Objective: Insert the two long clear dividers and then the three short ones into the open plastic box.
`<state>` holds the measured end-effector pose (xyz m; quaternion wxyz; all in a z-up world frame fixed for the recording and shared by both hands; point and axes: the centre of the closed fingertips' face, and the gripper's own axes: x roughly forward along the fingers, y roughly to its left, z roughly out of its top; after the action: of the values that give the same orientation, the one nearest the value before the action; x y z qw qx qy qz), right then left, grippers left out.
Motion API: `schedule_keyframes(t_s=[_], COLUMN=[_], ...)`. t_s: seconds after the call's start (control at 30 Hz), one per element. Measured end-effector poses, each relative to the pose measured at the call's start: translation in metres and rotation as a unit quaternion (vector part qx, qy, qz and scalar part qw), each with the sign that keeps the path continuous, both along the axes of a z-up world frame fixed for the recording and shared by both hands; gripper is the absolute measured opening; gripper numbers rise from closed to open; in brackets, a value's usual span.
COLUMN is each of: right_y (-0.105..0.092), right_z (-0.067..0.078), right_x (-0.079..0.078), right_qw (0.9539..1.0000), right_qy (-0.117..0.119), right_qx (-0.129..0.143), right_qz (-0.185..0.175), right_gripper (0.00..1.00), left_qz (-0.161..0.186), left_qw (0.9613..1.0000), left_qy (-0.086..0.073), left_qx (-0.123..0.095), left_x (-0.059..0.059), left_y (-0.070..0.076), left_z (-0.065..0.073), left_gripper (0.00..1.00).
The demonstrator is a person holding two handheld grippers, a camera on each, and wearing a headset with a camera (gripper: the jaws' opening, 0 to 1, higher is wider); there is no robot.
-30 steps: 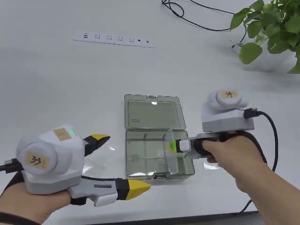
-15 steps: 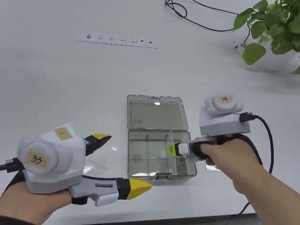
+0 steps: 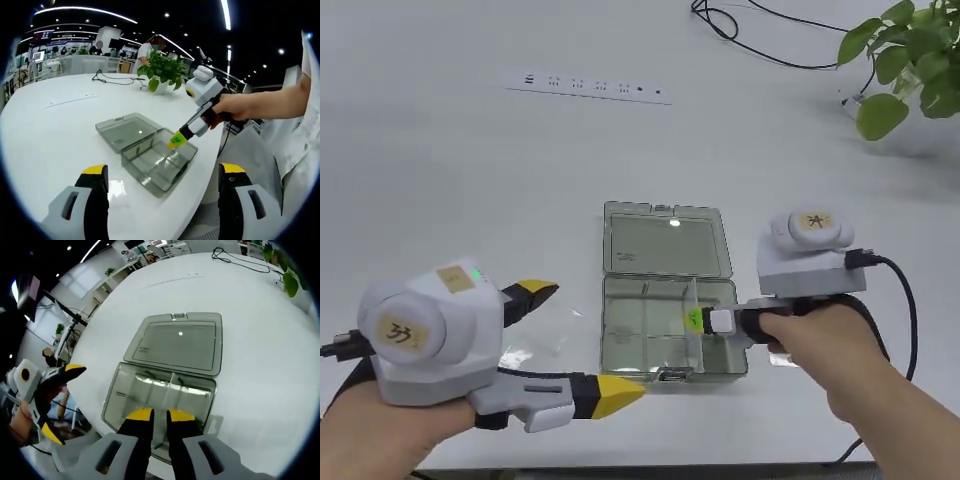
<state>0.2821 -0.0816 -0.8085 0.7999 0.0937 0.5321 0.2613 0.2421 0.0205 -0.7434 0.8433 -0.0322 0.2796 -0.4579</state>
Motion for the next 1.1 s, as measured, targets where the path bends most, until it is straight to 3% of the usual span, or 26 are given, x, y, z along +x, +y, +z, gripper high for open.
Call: schedule_keyframes(t_s=[0.37,0.57,0.7,0.83,0.87,0.93,0.97,1.1], right_y=[-0.010,-0.014,-0.018,-0.024,-0.025,-0.029,-0.030,-0.035], right_z=[0.029,0.047,0.059,0.069,0.072,0.072,0.073,0.077], right_x=[0.002,-0.002,-0.001,-0.008,-0.010,-0.015,-0.017,-0.025], right_qw=[0.9981,0.9926,0.9825,0.9768,0.9709,0.9687,0.9635,0.9517], right_qy=[-0.044,-0.090,-0.142,-0.159,-0.177,-0.179,-0.191,-0.218], right_qx=[0.038,0.051,0.053,0.057,0.055,0.049,0.047,0.046], right_qz=[0.021,0.064,0.108,0.131,0.152,0.165,0.181,0.211], right_gripper=[0.24,0.30,0.32,0.40,0.41,0.44,0.45,0.54], left_qz=[0.014,0.024,0.030,0.035,0.037,0.038,0.039,0.044], left_qw=[0.9997,0.9992,0.9989,0.9984,0.9982,0.9980,0.9979,0.9974], left_qy=[-0.010,-0.018,-0.022,-0.025,-0.025,-0.026,-0.026,-0.026], left_qx=[0.016,0.024,0.031,0.037,0.039,0.042,0.045,0.050], left_x=[-0.003,-0.003,-0.003,-0.003,-0.003,-0.003,-0.004,-0.003], left_y=[0.003,0.008,0.011,0.015,0.016,0.017,0.018,0.021], left_z=[0.011,0.017,0.019,0.021,0.022,0.022,0.022,0.021], left_gripper=[0.93,0.92,0.92,0.92,0.92,0.92,0.92,0.92])
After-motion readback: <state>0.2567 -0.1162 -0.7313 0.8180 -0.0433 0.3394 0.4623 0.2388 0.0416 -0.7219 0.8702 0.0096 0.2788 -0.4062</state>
